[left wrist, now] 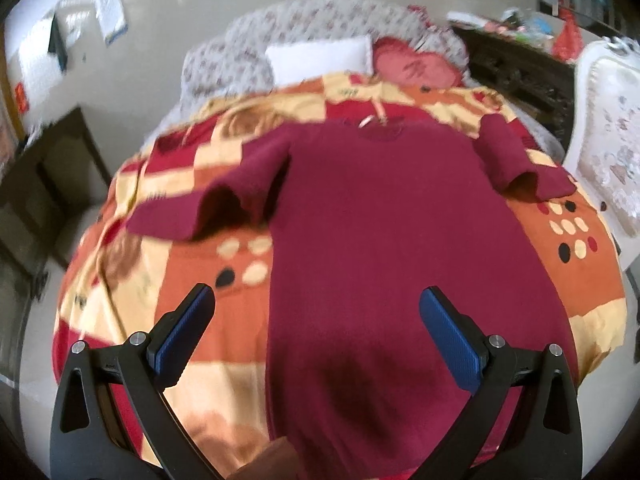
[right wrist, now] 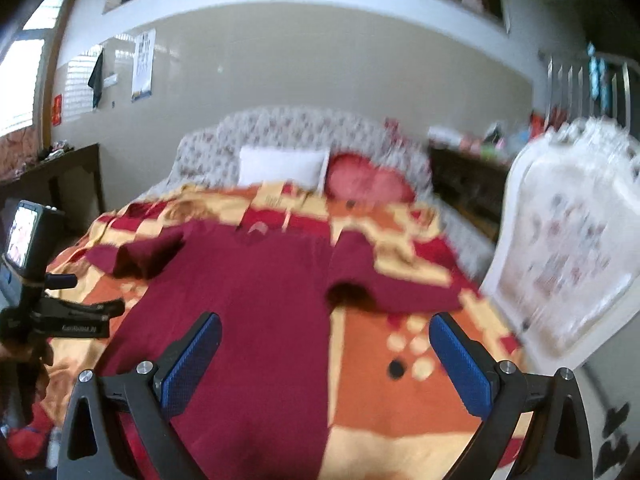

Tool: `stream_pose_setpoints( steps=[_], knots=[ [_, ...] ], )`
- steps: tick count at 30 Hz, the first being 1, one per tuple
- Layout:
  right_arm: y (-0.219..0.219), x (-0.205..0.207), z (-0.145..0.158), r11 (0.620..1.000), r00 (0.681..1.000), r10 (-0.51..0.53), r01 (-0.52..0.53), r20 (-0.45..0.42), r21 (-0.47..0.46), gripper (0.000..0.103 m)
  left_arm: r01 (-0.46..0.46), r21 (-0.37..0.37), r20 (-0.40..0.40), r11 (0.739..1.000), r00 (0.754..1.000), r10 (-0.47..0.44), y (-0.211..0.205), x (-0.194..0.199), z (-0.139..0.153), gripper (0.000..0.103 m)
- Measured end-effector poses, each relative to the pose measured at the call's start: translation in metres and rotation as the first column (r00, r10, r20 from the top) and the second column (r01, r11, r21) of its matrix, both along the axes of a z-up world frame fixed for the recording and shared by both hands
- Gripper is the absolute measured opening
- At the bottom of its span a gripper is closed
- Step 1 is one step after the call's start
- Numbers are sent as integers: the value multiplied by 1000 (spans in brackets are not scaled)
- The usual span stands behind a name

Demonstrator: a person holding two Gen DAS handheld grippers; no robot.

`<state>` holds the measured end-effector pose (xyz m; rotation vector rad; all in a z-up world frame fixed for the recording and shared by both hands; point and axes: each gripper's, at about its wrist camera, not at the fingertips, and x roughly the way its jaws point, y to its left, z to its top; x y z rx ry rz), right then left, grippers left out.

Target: Fold small clothes

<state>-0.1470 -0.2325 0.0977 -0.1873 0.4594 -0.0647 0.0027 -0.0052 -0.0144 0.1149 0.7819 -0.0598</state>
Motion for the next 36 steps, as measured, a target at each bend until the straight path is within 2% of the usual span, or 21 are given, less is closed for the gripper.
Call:
stream_pose_setpoints(
  steps=[2,5,7,10,13,16,19,29,32,36],
  knots=[
    [3,-1,3,1000,1000,-19,20,15,-24,103,15,-10,-26,1000,1000,-15,0,2,-1,103],
    [7,2,0,998,999,-34,34,5,-62,103,1,-60,-113,998,994,-8,5,9,-8,103],
    [9,6,-6,997,999,-34,31,-32,-73,103,-7,-101,-142,995,990,-7,11,12,-11,103],
    [9,11,-14,999,995,-2,-2,-103,-47,103,-57,-68,-121,996,991,48,20,13,-12,103],
    [7,15,-21,1000,989,0,-4,-149,-28,103,-79,-69,-116,995,991,70,25,8,-16,103],
    [2,23,-27,999,981,-1,8,-193,35,103,-100,-67,-114,993,989,92,31,9,-16,103],
    [3,26,-33,998,979,-11,23,-204,57,103,-121,-58,-109,991,988,114,35,8,-17,103],
    [13,31,-41,999,976,17,-8,-215,43,103,-152,-37,-128,988,981,146,44,13,-29,103],
    [18,41,-46,998,975,41,-28,-217,62,103,-155,-56,-148,986,978,146,46,15,-33,103],
    [33,66,-61,998,971,54,-47,-234,36,103,-175,-62,-164,983,973,163,49,17,-39,103]
  ],
)
